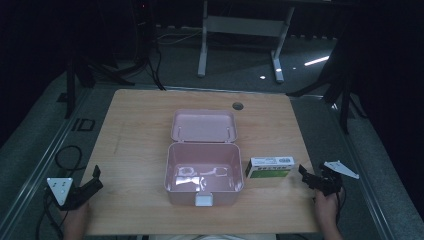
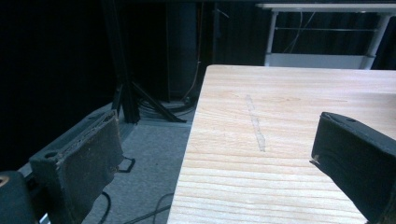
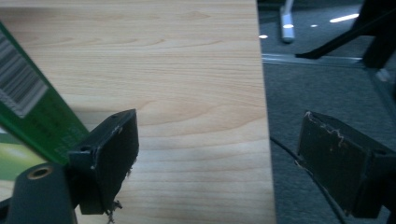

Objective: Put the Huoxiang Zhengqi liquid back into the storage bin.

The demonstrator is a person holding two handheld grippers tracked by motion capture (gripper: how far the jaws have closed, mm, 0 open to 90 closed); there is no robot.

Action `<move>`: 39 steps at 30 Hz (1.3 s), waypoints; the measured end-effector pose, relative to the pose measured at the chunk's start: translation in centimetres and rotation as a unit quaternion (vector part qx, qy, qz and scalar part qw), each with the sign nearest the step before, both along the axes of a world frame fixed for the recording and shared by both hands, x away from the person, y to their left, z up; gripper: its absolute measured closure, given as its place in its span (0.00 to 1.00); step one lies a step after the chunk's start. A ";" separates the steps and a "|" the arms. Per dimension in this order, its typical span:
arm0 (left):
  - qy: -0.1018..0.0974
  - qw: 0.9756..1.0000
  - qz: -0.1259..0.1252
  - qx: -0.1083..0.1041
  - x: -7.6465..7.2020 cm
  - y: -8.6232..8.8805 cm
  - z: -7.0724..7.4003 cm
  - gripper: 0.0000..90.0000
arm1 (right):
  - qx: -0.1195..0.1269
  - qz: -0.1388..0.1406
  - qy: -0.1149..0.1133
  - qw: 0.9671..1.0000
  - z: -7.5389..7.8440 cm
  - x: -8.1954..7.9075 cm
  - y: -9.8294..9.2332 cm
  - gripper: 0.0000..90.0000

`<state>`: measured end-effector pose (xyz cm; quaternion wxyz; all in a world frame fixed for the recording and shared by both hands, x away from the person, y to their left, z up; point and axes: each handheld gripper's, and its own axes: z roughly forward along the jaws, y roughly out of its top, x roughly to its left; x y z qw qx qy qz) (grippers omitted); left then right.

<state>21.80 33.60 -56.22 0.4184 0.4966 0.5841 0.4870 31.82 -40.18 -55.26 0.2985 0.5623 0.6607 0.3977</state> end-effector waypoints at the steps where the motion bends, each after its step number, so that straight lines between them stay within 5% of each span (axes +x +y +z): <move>1: 0.001 1.000 0.000 -0.006 0.0 0.1 0.0 0.02 | 0.008 0.018 0.007 1.000 0.1 0.2 -0.2 0.13; 9: -0.002 1.000 0.000 -0.010 -0.1 0.2 0.0 0.02 | 0.006 0.070 0.052 0.996 0.2 1.1 0.0 0.14; 11: -0.003 1.000 -0.001 -0.010 -0.1 0.2 0.0 0.02 | 0.012 0.090 0.069 0.993 0.2 1.2 -0.1 0.15; 17: -0.002 1.000 -0.003 -0.012 -0.2 0.3 0.0 0.02 | -0.020 0.157 0.106 0.982 1.1 1.4 -0.3 0.15; 23: -0.002 1.000 -0.002 -0.015 -0.2 0.4 0.0 0.02 | -0.061 0.218 0.154 0.962 2.3 1.4 -0.1 0.15; 30: -0.001 1.000 -0.007 -0.015 -0.2 0.4 0.0 0.02 | -0.129 0.283 0.202 0.929 3.0 0.8 1.0 0.13; 33: -0.001 1.000 -0.007 -0.016 -0.2 0.4 0.0 0.02 | -0.140 0.304 0.220 0.916 3.1 0.5 1.3 0.13; 39: 0.001 1.000 -0.008 -0.014 -0.1 0.3 0.0 0.02 | -0.169 0.348 0.256 0.886 3.2 0.1 2.4 0.13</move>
